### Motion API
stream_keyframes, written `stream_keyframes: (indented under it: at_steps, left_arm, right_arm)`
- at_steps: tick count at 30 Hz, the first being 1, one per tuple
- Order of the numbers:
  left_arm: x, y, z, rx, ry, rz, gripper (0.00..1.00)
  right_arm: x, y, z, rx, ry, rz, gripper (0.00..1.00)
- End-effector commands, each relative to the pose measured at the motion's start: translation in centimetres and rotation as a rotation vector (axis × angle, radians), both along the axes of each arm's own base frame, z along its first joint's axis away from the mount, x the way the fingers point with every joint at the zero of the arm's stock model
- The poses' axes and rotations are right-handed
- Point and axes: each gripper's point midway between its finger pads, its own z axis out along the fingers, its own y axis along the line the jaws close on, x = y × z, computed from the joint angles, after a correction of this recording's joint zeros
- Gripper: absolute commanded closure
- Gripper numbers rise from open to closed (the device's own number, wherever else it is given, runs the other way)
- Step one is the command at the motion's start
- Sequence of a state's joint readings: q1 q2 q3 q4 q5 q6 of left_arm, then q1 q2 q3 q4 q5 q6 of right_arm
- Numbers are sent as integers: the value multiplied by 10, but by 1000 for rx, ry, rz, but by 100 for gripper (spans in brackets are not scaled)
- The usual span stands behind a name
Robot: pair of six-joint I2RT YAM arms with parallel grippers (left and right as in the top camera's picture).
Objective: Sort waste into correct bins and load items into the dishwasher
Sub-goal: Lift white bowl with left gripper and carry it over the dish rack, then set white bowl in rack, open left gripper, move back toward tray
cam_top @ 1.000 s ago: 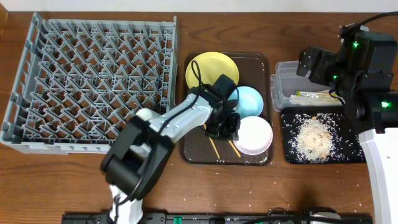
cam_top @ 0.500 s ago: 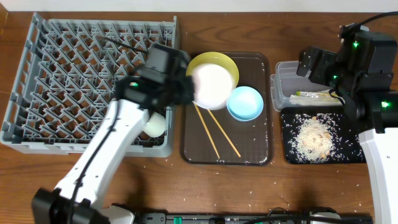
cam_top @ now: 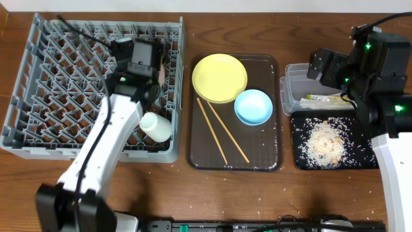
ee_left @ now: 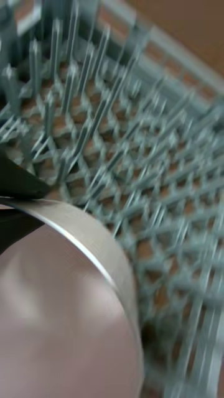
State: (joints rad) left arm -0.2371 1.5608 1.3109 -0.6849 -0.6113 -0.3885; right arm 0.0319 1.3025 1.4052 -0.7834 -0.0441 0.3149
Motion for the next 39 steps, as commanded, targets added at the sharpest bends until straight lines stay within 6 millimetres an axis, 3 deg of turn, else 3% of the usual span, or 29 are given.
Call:
stream_keyframes:
  at_steps: [1,8,13,19,27,36,39]
  left_arm:
    - [3,33,13,247,-24,138,92]
    - [8,40,-1,432,21,191,92]
    - [12,23,2,554,1,186,93]
    - [17,-3,-5,573,-10,127,93]
    - [18,-8,-30,628,69,94,92]
    - [8,3,15,890,15,199,93]
    - [8,3,17,907,27,196,93]
  right_arm:
    - [2,-4,0,2,1,-25,1]
    - [2,-4,0,2,1,-25,1]
    - [2,-4,0,2,1,-25,1]
    - [2,-4,0,2,1,-25,1]
    - [2,-4,0,2,1,-25,1]
    - [2,-4,0,2,1,-25,1]
    - [2,-4,0,2,1,-25,1]
